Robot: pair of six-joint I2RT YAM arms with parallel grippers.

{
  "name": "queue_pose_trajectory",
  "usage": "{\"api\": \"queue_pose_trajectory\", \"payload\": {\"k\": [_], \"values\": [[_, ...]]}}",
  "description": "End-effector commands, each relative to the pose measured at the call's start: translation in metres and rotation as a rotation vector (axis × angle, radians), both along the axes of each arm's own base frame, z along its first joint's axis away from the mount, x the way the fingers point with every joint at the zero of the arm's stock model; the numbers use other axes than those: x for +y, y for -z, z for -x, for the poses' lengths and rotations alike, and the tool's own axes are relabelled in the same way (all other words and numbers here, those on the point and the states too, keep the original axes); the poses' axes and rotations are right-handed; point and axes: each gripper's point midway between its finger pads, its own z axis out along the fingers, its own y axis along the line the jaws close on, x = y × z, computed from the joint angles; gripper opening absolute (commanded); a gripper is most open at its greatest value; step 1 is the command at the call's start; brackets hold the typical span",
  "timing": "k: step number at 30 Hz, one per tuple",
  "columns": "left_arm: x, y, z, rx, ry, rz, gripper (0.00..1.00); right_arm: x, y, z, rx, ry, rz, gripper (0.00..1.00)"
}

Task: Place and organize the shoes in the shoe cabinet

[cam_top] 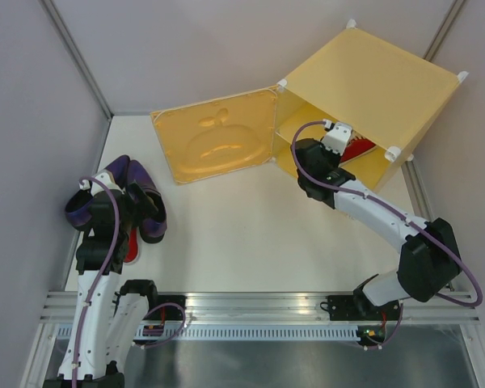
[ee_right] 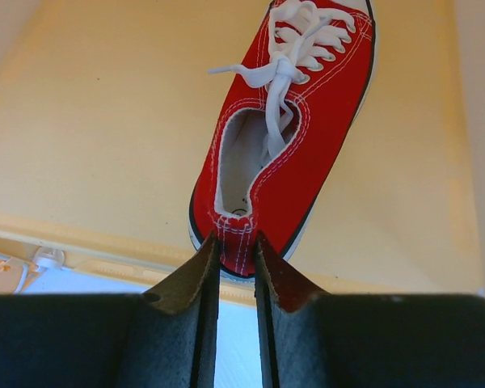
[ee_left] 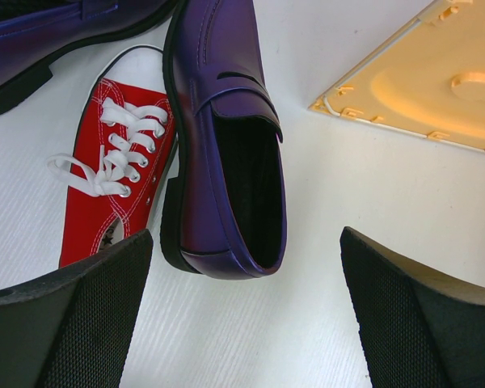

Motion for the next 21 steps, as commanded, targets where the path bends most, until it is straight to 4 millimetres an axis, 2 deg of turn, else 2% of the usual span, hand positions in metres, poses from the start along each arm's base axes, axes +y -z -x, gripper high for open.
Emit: {"api": "queue_pose_trajectory", "payload": {"k": [1, 5, 16, 21], "values": [[-0.003, -0.003, -0.002, -0.018, -0.001, 0.024, 1.00, -0.012, -0.017, 0.004, -0.032, 0.007, 0.011, 0.01], [-0.002, -0.003, -0.002, -0.019, -0.002, 0.024, 1.00, -0.019, -0.020, 0.005, 0.004, -0.051, 0.064, 0.01], [-0.002, -0.002, -0.003, -0.014, -0.002, 0.023, 1.00, -0.017, -0.032, 0.008, 0.050, -0.176, 0.145, 0.01], [-0.004, 0.000, -0.004, -0.004, 0.004, 0.028, 1.00, -0.019, -0.029, 0.012, 0.078, -0.198, 0.180, 0.01]]}}
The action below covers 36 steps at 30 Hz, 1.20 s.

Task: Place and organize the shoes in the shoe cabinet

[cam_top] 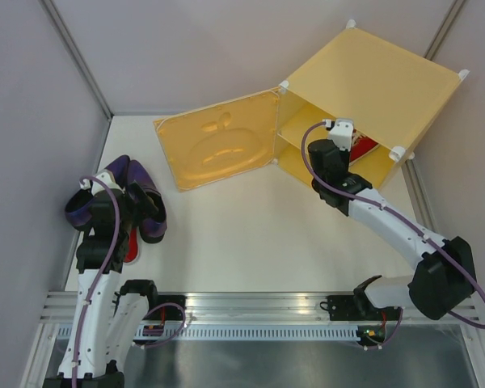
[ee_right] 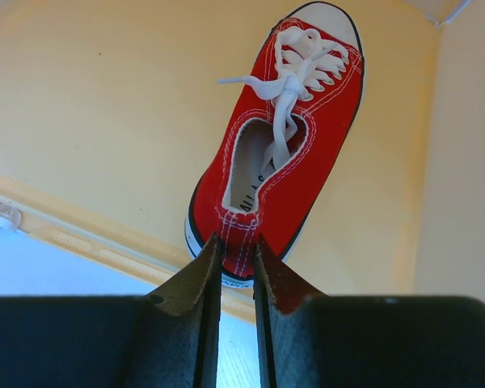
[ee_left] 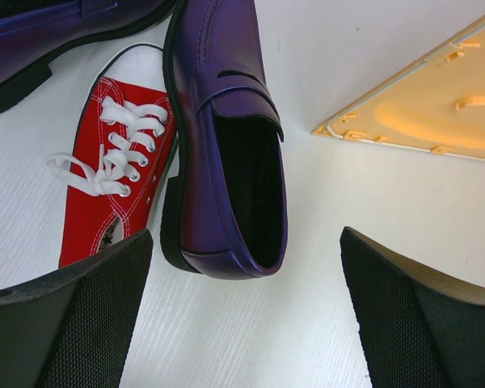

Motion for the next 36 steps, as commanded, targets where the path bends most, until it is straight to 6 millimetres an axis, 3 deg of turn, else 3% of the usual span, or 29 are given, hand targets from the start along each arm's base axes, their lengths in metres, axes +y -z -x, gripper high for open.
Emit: {"api": "queue_pose_trajectory", "payload": {"k": [1, 10, 19, 31, 35, 36], "values": [[-0.004, 0.000, -0.004, -0.004, 0.005, 0.028, 1.00, -0.004, -0.012, 0.004, -0.014, -0.030, 0.033, 0.01], [-0.005, 0.001, -0.004, 0.004, 0.009, 0.032, 1.00, -0.014, 0.000, 0.016, 0.018, -0.041, 0.070, 0.01], [-0.005, 0.002, -0.005, 0.006, 0.009, 0.032, 1.00, -0.027, 0.013, 0.013, 0.018, 0.006, 0.046, 0.01], [-0.004, 0.002, -0.005, 0.010, 0.005, 0.028, 1.00, -0.038, 0.003, 0.001, -0.037, 0.025, -0.009, 0.01], [-0.004, 0.003, -0.005, 0.011, 0.006, 0.030, 1.00, -0.037, 0.007, 0.003, -0.019, 0.016, -0.027, 0.17], [-0.004, 0.003, -0.005, 0.010, 0.006, 0.030, 1.00, -0.035, 0.007, 0.004, -0.018, 0.009, -0.038, 0.28]]}}
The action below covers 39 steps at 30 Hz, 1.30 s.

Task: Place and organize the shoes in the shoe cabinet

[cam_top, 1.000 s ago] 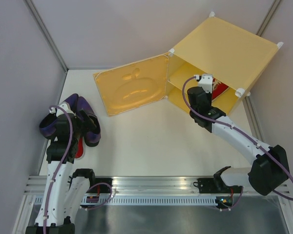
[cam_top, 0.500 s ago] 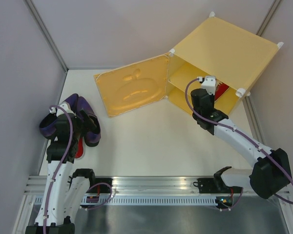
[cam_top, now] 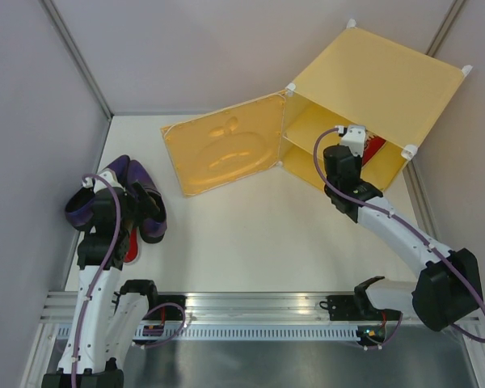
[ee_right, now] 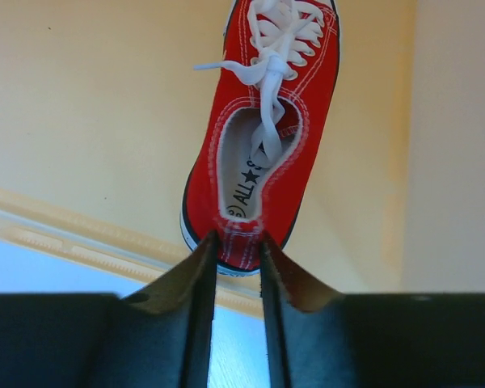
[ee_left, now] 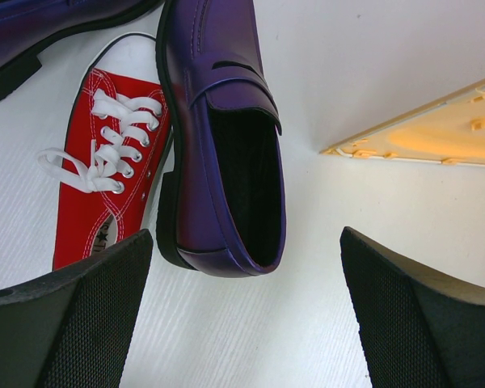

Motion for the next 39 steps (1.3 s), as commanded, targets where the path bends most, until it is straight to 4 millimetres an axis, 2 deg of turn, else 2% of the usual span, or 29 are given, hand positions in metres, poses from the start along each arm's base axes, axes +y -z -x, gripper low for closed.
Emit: {"api": "queue_pose_trajectory", "payload": {"k": [1, 2, 3, 6, 9, 17, 20, 23, 24, 28, 29, 32, 39], "values": [[-0.001, -0.003, -0.003, -0.017, -0.011, 0.021, 1.00, 0.005, -0.011, -0.004, -0.043, -0.017, -0.075, 0.35], [-0.001, -0.004, -0.002, -0.018, -0.010, 0.021, 1.00, 0.007, -0.011, -0.001, -0.030, -0.032, -0.086, 0.42], [-0.001, -0.003, -0.003, -0.015, -0.010, 0.021, 1.00, 0.009, -0.014, 0.000, -0.032, -0.039, -0.106, 0.53], [-0.001, -0.002, -0.003, -0.009, -0.009, 0.023, 1.00, 0.018, -0.021, 0.004, -0.015, -0.090, -0.149, 0.69], [-0.001, -0.001, -0.004, -0.005, -0.013, 0.023, 1.00, 0.027, -0.027, 0.010, 0.009, -0.143, -0.192, 0.76], [-0.002, 0.004, -0.009, 0.031, -0.023, 0.042, 1.00, 0.059, -0.045, 0.038, 0.059, -0.341, -0.334, 0.84], [0.001, 0.005, -0.011, 0.055, -0.043, 0.031, 1.00, 0.075, -0.048, 0.050, 0.067, -0.447, -0.383, 0.85], [0.010, 0.008, -0.013, 0.080, -0.095, 0.014, 1.00, 0.090, -0.042, 0.060, 0.091, -0.543, -0.425, 0.85], [0.019, 0.011, -0.013, 0.093, -0.145, 0.017, 1.00, 0.094, -0.035, 0.064, 0.106, -0.565, -0.437, 0.85], [0.037, 0.023, -0.013, 0.148, -0.238, 0.022, 1.00, 0.113, -0.021, 0.075, 0.136, -0.670, -0.490, 0.85], [0.047, 0.026, -0.011, 0.161, -0.281, 0.021, 1.00, 0.116, -0.022, 0.075, 0.120, -0.688, -0.499, 0.85], [0.069, 0.035, -0.006, 0.196, -0.371, 0.038, 1.00, 0.125, -0.008, 0.081, 0.148, -0.738, -0.524, 0.85], [0.103, 0.062, 0.008, 0.285, -0.541, 0.098, 0.99, 0.138, -0.012, 0.089, 0.130, -0.831, -0.558, 0.85]]}}
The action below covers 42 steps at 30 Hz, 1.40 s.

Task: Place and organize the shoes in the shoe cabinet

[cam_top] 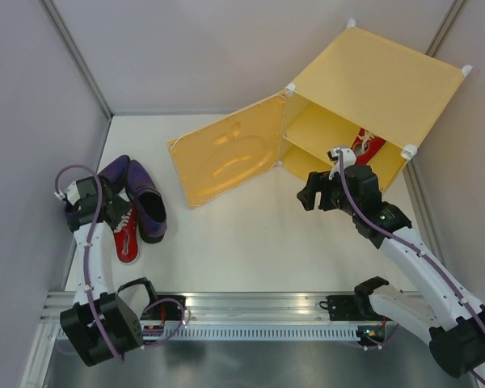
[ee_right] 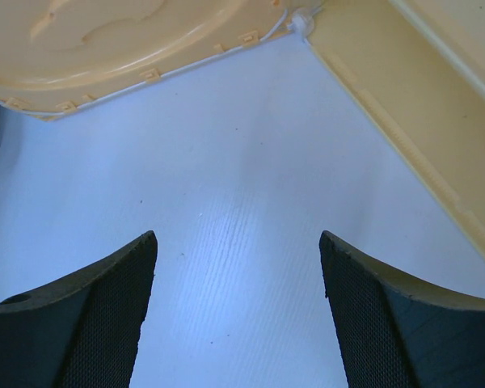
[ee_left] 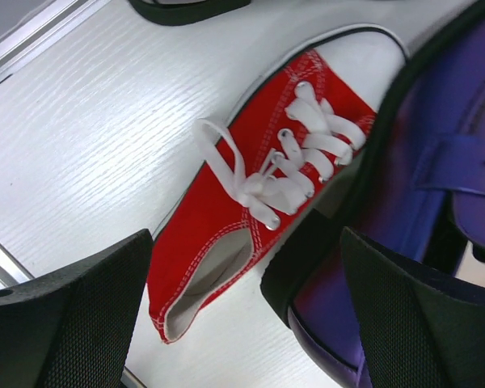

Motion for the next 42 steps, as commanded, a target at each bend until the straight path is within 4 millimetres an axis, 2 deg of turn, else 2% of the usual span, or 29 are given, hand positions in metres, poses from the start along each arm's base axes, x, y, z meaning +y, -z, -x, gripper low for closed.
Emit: {"api": "queue_pose_trajectory", "payload": {"k": [1, 4, 10, 14, 17, 18, 21, 22, 23, 24, 27, 28, 30, 34, 35, 42], "values": [[0.016, 0.005, 0.001, 0.019, -0.104, 0.024, 0.99, 0.015, -0.028, 0.001, -0.091, -0.071, -0.086, 0.85], [0.021, 0.017, 0.001, 0.059, -0.128, 0.047, 1.00, 0.017, -0.028, 0.004, -0.109, -0.077, -0.077, 0.85], [0.027, 0.056, -0.001, 0.168, -0.139, 0.126, 1.00, 0.025, -0.023, 0.012, -0.106, -0.110, -0.072, 0.85], [0.022, 0.084, -0.006, 0.248, -0.118, 0.206, 1.00, 0.026, -0.020, 0.011, -0.098, -0.115, -0.069, 0.85], [0.016, 0.095, -0.008, 0.266, -0.104, 0.250, 0.97, 0.027, -0.019, 0.011, -0.094, -0.120, -0.067, 0.85], [0.011, 0.100, -0.009, 0.273, -0.094, 0.277, 0.95, 0.027, -0.018, 0.011, -0.091, -0.122, -0.066, 0.85], [0.006, 0.102, -0.011, 0.269, -0.085, 0.305, 0.80, 0.026, -0.018, 0.010, -0.093, -0.115, -0.062, 0.85], [0.006, 0.101, -0.011, 0.263, -0.083, 0.308, 0.66, 0.026, -0.017, 0.009, -0.093, -0.113, -0.059, 0.85], [0.005, 0.099, -0.012, 0.256, -0.079, 0.305, 0.57, 0.025, -0.017, 0.009, -0.092, -0.109, -0.056, 0.85], [0.006, 0.095, -0.013, 0.238, -0.078, 0.296, 0.43, 0.025, -0.017, 0.009, -0.091, -0.108, -0.055, 0.85], [0.010, 0.086, -0.013, 0.217, -0.078, 0.263, 0.25, 0.024, -0.016, 0.008, -0.091, -0.106, -0.052, 0.84], [0.012, 0.080, -0.013, 0.198, -0.080, 0.249, 0.13, 0.024, -0.016, 0.009, -0.089, -0.105, -0.049, 0.84], [0.015, 0.071, -0.014, 0.177, -0.086, 0.225, 0.03, 0.024, -0.016, 0.009, -0.090, -0.104, -0.048, 0.84], [0.023, 0.035, -0.016, 0.082, -0.109, 0.151, 0.02, 0.022, -0.013, 0.008, -0.084, -0.098, -0.043, 0.84], [0.025, 0.018, -0.017, 0.038, -0.114, 0.123, 0.02, 0.023, -0.013, 0.009, -0.083, -0.102, -0.042, 0.84], [0.038, -0.059, -0.010, -0.139, -0.165, -0.020, 0.02, 0.023, -0.011, 0.008, -0.077, -0.098, -0.037, 0.84]]}}
